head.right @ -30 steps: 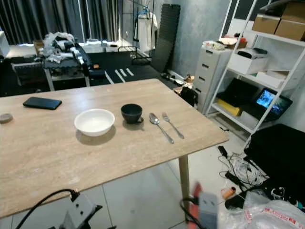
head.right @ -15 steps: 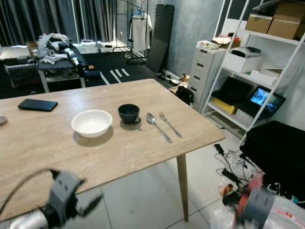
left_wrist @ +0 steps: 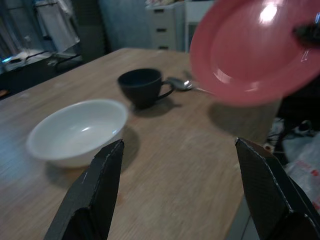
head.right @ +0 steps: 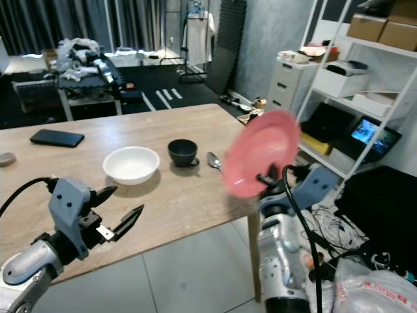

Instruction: Setting the table

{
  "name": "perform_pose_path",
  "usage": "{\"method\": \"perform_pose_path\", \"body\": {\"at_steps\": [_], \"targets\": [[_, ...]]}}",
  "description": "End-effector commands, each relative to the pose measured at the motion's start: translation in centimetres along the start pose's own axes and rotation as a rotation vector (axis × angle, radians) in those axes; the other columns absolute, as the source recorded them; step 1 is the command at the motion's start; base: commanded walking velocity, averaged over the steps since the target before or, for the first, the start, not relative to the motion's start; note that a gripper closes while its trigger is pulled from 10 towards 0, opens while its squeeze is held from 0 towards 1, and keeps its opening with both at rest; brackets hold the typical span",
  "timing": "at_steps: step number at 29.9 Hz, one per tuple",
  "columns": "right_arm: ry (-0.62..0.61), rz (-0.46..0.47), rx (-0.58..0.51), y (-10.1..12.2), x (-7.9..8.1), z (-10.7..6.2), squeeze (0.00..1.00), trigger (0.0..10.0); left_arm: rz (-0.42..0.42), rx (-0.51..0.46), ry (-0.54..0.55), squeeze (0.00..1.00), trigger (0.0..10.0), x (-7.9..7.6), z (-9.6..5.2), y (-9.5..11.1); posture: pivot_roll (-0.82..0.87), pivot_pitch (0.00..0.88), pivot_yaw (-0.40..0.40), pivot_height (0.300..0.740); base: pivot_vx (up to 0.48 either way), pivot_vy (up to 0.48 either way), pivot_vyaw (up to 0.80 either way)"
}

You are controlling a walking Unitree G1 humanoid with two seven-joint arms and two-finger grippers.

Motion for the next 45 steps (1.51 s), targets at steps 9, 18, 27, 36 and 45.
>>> {"method": "perform_pose_path", "body": {"at_steps": [9, 18, 27, 36, 45], "targets": [[0.143, 0.165, 0.330, -5.3, 0.3, -3.6, 0.00, 10.0, 0.101, 0.045, 0.033, 0.00, 10.0, 2.1, -2.0, 1.2, 0.10, 0.080, 0.044, 0.740, 0.000, 0.000, 0.00], [0.069, 0.289, 0.501, -8.6, 0.1, -4.1, 0.00, 10.0, 0.177, 0.008, 0.026, 0.00, 10.0, 2.8, -2.0, 3.7, 0.13, 0.099, 0.032, 0.740, 0.000, 0.000, 0.00], [0.112, 0.345, 0.714, -13.7, 4.2, -5.0, 0.00, 10.0, 0.159, 0.204, -0.142, 0.00, 10.0, 2.0, -4.2, 1.7, 0.17, 0.132, 0.031, 0.740, 0.000, 0.000, 0.00], [0.079, 0.393, 0.720, -15.5, 5.9, -4.4, 0.00, 10.0, 0.163, 0.273, -0.135, 0.00, 10.0, 1.2, -5.0, 0.0, 0.19, 0.147, 0.026, 0.740, 0.000, 0.000, 0.00], [0.034, 0.446, 0.625, -15.0, 6.0, -2.4, 0.00, 10.0, 0.135, 0.263, -0.145, 0.00, 10.0, 0.2, -4.8, 0.1, 0.20, 0.152, 0.024, 0.740, 0.000, 0.000, 0.00]]}}
Point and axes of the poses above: a point about 5 cm out from each wrist's last joint towards the gripper, its own z axis pointing out of the wrist towards the gripper, its own y axis along the axis of the wrist's last joint, x = y × z, the point moved 4 cm from there along z, pointing out of the wrist towards the gripper, and after that the axes turned 6 degrees about -z, right-handed, at the moved point
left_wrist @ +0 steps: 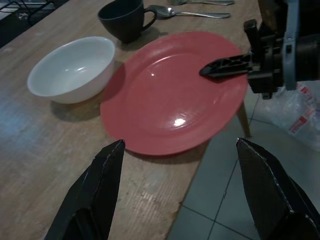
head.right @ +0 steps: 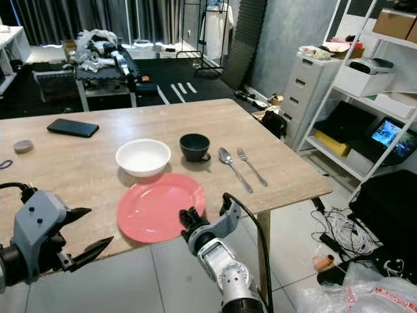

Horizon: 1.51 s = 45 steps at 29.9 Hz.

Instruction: Setting the table

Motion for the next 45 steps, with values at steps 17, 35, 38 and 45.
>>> {"method": "perform_pose_path", "body": {"at_steps": [17, 35, 38, 45], "targets": [[0.135, 0.140, -0.087, -0.3, 3.6, 1.2, 1.00, 10.0, -0.009, 0.002, -0.019, 0.00, 10.0, -1.0, 0.5, 0.0, 0.19, 0.143, 0.026, 0.740, 0.000, 0.000, 0.00], [0.129, -0.135, -0.130, 3.5, -0.9, -2.3, 0.00, 10.0, -0.014, -0.017, -0.036, 0.00, 10.0, -1.6, 1.3, 0.0, 0.16, 0.120, 0.031, 0.740, 0.000, 0.000, 0.00], [0.101, -0.149, -0.149, 3.9, -1.5, -2.5, 0.00, 10.0, -0.013, -0.018, -0.038, 0.00, 10.0, -1.5, 1.4, 0.0, 0.16, 0.116, 0.033, 0.740, 0.000, 0.000, 0.00], [0.032, -0.302, -0.254, 6.1, -1.9, -2.6, 0.00, 10.0, -0.008, -0.024, -0.043, 0.00, 10.0, -1.7, 1.7, 0.1, 0.16, 0.101, 0.036, 0.740, 0.000, 0.000, 0.00]]}}
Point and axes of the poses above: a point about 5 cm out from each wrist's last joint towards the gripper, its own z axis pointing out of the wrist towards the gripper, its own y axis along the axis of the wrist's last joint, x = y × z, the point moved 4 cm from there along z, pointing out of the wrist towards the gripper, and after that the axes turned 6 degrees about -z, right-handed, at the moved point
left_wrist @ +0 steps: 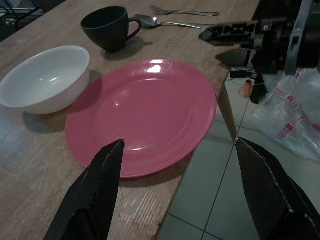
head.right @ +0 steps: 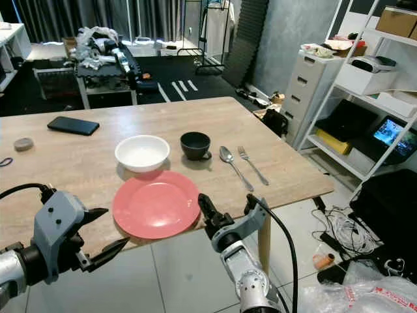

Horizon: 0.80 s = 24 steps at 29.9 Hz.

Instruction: Setting the table

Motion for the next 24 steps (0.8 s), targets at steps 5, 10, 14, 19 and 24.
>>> {"method": "perform_pose_path", "body": {"at_steps": [5, 10, 14, 19, 24], "targets": [[-0.038, -0.102, -0.085, 1.8, -0.2, 0.0, 0.00, 10.0, 0.007, 0.002, 0.000, 0.00, 10.0, -0.2, 0.4, -0.3, 0.16, 0.098, 0.038, 0.740, 0.000, 0.000, 0.00], [-0.047, -0.193, -0.169, 3.8, -0.1, -0.4, 0.00, 10.0, 0.007, -0.013, 0.015, 0.00, 10.0, -0.1, 0.8, -0.2, 0.15, 0.095, 0.041, 0.740, 0.000, 0.000, 0.00], [-0.020, -0.274, -0.208, 4.6, 0.4, -1.0, 0.00, 10.0, -0.007, -0.053, 0.094, 0.00, 10.0, 0.8, 1.3, 0.2, 0.14, 0.093, 0.049, 0.740, 0.000, 0.000, 0.00], [0.038, -0.330, -0.198, 3.9, 1.6, -1.4, 0.00, 10.0, -0.021, -0.096, 0.205, 0.00, 10.0, 2.1, 1.6, 0.6, 0.14, 0.089, 0.052, 0.740, 0.000, 0.000, 0.00], [0.079, -0.356, -0.172, 2.6, 2.7, -1.5, 0.00, 10.0, -0.034, -0.112, 0.318, 0.00, 10.0, 3.7, 1.6, 0.7, 0.13, 0.089, 0.054, 0.740, 0.000, 0.000, 0.00]]}}
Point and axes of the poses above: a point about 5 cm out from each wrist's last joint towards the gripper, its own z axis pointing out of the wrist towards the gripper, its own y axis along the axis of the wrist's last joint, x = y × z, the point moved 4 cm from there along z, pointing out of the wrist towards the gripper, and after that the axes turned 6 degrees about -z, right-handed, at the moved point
